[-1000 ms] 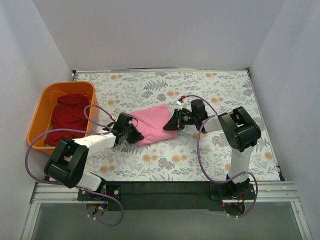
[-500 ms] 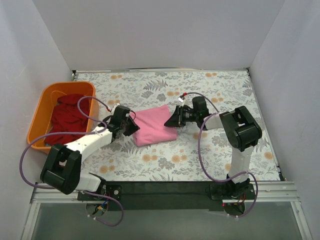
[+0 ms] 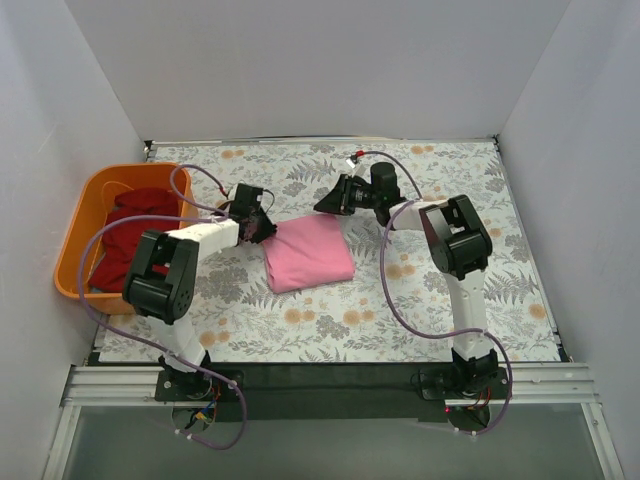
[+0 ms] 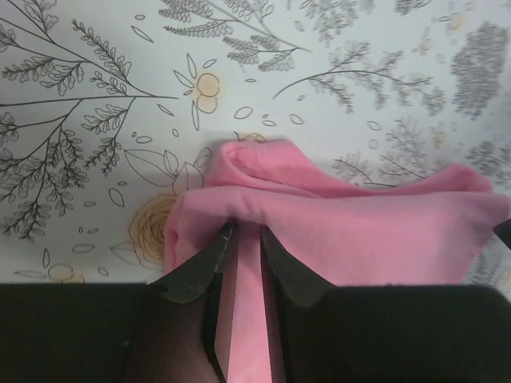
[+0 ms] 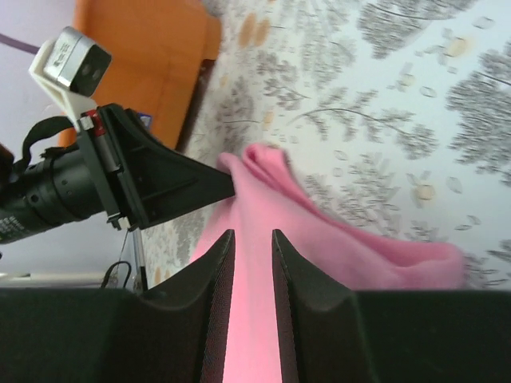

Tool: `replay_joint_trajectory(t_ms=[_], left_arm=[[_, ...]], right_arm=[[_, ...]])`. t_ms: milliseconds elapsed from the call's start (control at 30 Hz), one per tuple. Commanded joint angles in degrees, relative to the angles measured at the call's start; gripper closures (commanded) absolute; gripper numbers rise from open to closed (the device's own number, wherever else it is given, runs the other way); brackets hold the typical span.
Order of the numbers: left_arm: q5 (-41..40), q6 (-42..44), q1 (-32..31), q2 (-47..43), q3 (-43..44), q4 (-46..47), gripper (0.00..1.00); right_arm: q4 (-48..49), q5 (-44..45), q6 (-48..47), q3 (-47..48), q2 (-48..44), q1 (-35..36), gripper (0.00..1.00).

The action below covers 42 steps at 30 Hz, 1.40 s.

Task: Fold and stack the t-shirts
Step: Fold the tshirt, then neatly place the folded tshirt to the corner

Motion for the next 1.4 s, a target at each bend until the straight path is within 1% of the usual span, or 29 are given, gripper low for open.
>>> replay_joint_trajectory(t_ms=[0, 67, 200, 333, 400, 433, 467, 500, 533, 567, 633, 667, 733, 800, 967, 1033, 1133, 1167, 1300, 1367], left_arm=[[-1.0, 1.3, 1.0, 3.3, 3.1, 0.4, 0.81], [-1.3, 1.2, 1.5, 5.5, 3.9, 0.4, 0.81], [-0.9, 1.2, 2.7, 7.2, 4.5, 0.6, 0.81], [0.3, 2.4, 2.8, 5.3, 4.7, 0.4, 0.73], [1.4, 2.7, 2.6, 2.8, 3.8, 0.3, 0.64], [1.5, 2.9, 2.5, -0.2, 3.3, -0.1, 0.61], [1.2, 3.1, 2.3, -2.2, 2.5, -0.4, 0.54], [1.1, 3.2, 1.8, -3.9, 0.8, -0.7, 0.5], [0.9, 2.8, 1.4, -7.5, 0.0, -2.0, 0.48], [0.2, 2.5, 0.9, -9.2, -1.0, -2.8, 0.43], [-0.8, 1.8, 0.2, -14.2, -4.6, -5.0, 0.42], [-1.0, 1.0, 0.0, -15.5, -5.9, -5.3, 0.42], [-1.0, 0.3, -0.6, -18.1, -10.1, -5.7, 0.42], [-0.7, -0.4, -0.8, -20.0, -12.4, -5.6, 0.41], [1.4, -0.9, -1.6, -18.9, -15.6, -3.9, 0.43], [1.8, -1.2, -2.0, -17.7, -16.1, -2.7, 0.45], [2.6, -2.1, -2.1, -16.5, -17.4, -2.4, 0.55], [3.3, -2.6, -2.1, -16.6, -17.8, -2.4, 0.64], [4.5, -4.5, -2.3, -18.4, -22.2, -2.1, 0.78], [4.4, -4.8, -2.3, -20.0, -23.4, -2.0, 0.81]], right_arm=[[0.0, 1.6, 1.3, 2.8, 4.4, -1.0, 0.72], [-0.1, 2.8, 1.2, 2.6, 5.6, -1.7, 0.72], [-0.1, 4.8, 1.2, 1.3, 7.3, -3.3, 0.72], [-0.8, 5.3, -0.4, 0.2, 5.1, -4.4, 0.71], [-1.3, 5.4, -1.9, -0.8, 1.5, -4.7, 0.71], [-1.7, 5.7, -2.6, -2.2, 0.0, -4.9, 0.71], [-3.4, 6.5, -3.7, -2.9, -3.3, -5.0, 0.71], [-4.6, 7.0, -5.9, -4.4, -4.9, -5.0, 0.7], [-5.7, 7.5, -7.2, -5.1, -6.6, -5.0, 0.69], [-7.8, 8.2, -8.2, -6.2, -9.9, -5.0, 0.69], [-8.9, 8.8, -10.3, -9.8, -13.4, -5.0, 0.68], [-9.4, 9.0, -10.9, -10.9, -16.7, -5.0, 0.68], [-12.2, 9.3, -12.9, -14.0, -19.8, -5.0, 0.68], [-15.5, 9.7, -14.7, -16.1, -24.5, -5.0, 0.68], [-22.9, 11.4, -21.1, -20.9, -33.9, -5.0, 0.67], [-26.3, 11.9, -22.8, -22.9, -36.0, -5.0, 0.67], [-27.7, 12.8, -24.2, -26.1, -40.1, -5.0, 0.68], [-28.3, 13.0, -24.5, -26.9, -41.6, -5.0, 0.67], [-28.8, 13.3, -24.9, -30.5, -44.0, -5.2, 0.67], [-29.2, 13.8, -25.2, -32.2, -44.8, -5.5, 0.68]])
